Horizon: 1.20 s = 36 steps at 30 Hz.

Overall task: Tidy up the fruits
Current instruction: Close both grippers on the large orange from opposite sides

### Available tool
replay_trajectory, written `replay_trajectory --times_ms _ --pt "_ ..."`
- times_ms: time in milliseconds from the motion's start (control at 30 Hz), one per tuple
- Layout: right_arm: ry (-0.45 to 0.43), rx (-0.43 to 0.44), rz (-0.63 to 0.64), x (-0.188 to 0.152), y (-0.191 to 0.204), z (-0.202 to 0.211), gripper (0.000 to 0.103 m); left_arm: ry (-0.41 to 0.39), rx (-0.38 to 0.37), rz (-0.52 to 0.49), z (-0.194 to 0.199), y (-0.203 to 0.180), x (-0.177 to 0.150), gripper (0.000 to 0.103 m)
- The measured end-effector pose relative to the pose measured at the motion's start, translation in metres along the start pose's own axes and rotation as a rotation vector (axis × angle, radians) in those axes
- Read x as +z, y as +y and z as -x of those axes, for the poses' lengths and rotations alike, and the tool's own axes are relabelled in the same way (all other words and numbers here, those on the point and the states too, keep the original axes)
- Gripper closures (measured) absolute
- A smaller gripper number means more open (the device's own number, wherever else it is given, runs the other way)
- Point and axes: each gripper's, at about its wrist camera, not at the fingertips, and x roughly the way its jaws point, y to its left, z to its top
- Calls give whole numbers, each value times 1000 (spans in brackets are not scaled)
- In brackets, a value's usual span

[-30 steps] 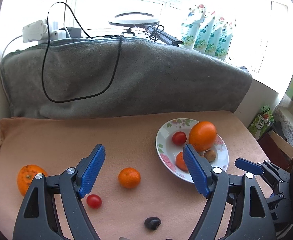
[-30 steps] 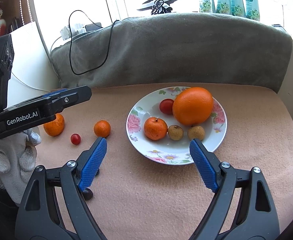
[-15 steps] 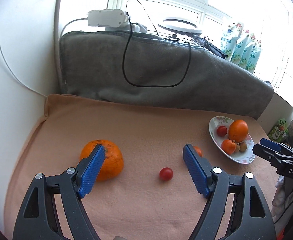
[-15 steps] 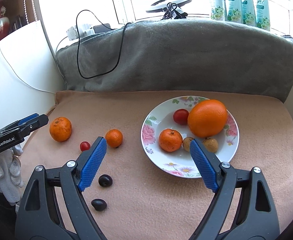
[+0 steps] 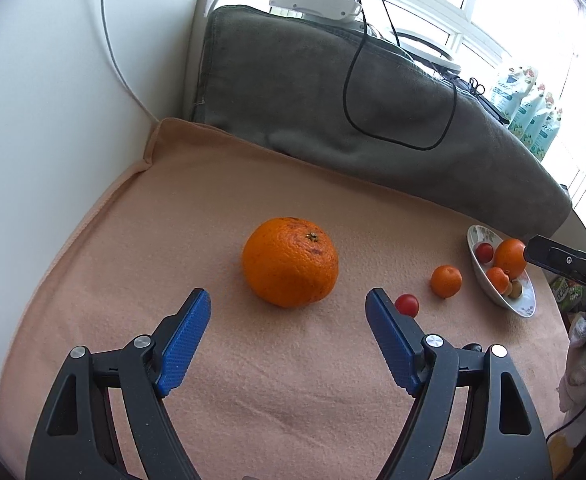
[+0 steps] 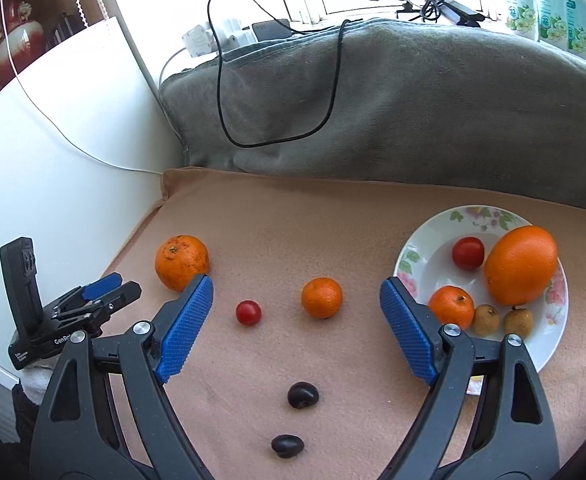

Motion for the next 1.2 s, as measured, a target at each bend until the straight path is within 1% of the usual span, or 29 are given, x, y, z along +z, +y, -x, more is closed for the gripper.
replay_trajectory --times_ms 133,267,433,567,700,800,867,967,1033,1133,1200 --pt "38 48 35 8 23 -22 15 6 -12 22 -8 6 0 23" --pt "86 98 46 15 39 -48 15 24 -42 37 -18 9 0 23" --pt "168 167 -13 18 49 -86 15 35 -82 69 -28 13 1 24" --pt "225 215 -63 21 58 -110 15 41 -99 83 -35 15 4 31" --pt "251 229 -59 22 71 -126 16 51 -118 93 -43 17 7 32" --pt "274 248 -85 23 75 -138 24 58 -127 95 -47 17 8 32" --pt "293 267 -112 22 76 -145 24 64 -136 107 -51 20 9 32" --pt "308 273 -124 22 78 -153 24 69 -149 123 -53 24 10 32" --pt "316 275 -126 22 80 -158 24 76 -156 128 -56 25 10 37" --pt "328 274 -128 22 84 -165 24 95 -171 138 -61 27 9 37" --pt "335 274 -131 22 85 -169 24 93 -172 139 -61 28 10 37"
